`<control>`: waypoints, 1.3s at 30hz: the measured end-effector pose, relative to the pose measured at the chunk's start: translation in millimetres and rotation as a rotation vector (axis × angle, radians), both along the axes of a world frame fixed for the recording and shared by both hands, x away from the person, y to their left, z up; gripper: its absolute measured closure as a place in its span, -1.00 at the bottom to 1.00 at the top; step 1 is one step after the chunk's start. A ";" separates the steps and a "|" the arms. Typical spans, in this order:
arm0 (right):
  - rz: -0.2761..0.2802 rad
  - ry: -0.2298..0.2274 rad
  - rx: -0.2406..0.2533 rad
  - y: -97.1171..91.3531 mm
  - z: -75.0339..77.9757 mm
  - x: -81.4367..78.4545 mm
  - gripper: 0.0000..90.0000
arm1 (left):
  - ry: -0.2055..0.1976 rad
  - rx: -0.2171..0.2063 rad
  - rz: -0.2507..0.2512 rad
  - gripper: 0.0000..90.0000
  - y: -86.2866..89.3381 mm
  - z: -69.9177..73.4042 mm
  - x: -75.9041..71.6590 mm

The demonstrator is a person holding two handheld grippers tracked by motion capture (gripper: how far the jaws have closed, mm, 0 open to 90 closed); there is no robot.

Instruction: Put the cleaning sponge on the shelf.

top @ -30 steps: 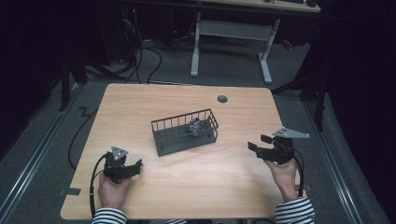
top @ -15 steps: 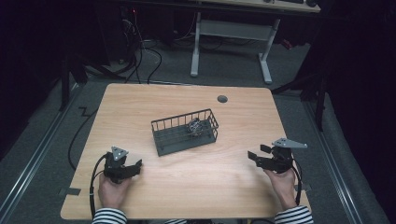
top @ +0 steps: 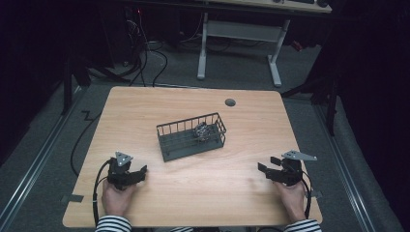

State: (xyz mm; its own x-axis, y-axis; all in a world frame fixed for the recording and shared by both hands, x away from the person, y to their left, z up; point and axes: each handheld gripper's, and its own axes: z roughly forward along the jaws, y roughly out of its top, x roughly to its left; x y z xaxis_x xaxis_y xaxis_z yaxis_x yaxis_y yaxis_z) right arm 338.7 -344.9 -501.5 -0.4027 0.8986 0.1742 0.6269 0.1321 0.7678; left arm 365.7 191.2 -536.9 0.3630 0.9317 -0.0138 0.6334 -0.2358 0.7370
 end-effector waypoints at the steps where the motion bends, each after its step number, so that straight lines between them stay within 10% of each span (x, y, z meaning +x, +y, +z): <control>1: 0.001 -0.005 -0.005 -1.1 -1.6 0.2 -0.31 | 0.000 0.000 0.000 -0.49 0.0 0.0 0.0; 39: -0.074 0.017 -0.169 0.8 -28.5 7.4 -0.32 | 0.002 0.002 -0.001 -0.49 0.1 0.1 -0.1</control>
State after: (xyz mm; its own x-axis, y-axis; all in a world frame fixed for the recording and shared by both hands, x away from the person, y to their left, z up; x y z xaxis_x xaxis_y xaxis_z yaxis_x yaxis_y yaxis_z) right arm 346.1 -344.1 -530.0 -0.3322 0.9429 0.0246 0.6523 0.2109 0.7280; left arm 365.6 191.3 -536.7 0.3643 0.9312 -0.0129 0.6342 -0.2379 0.7356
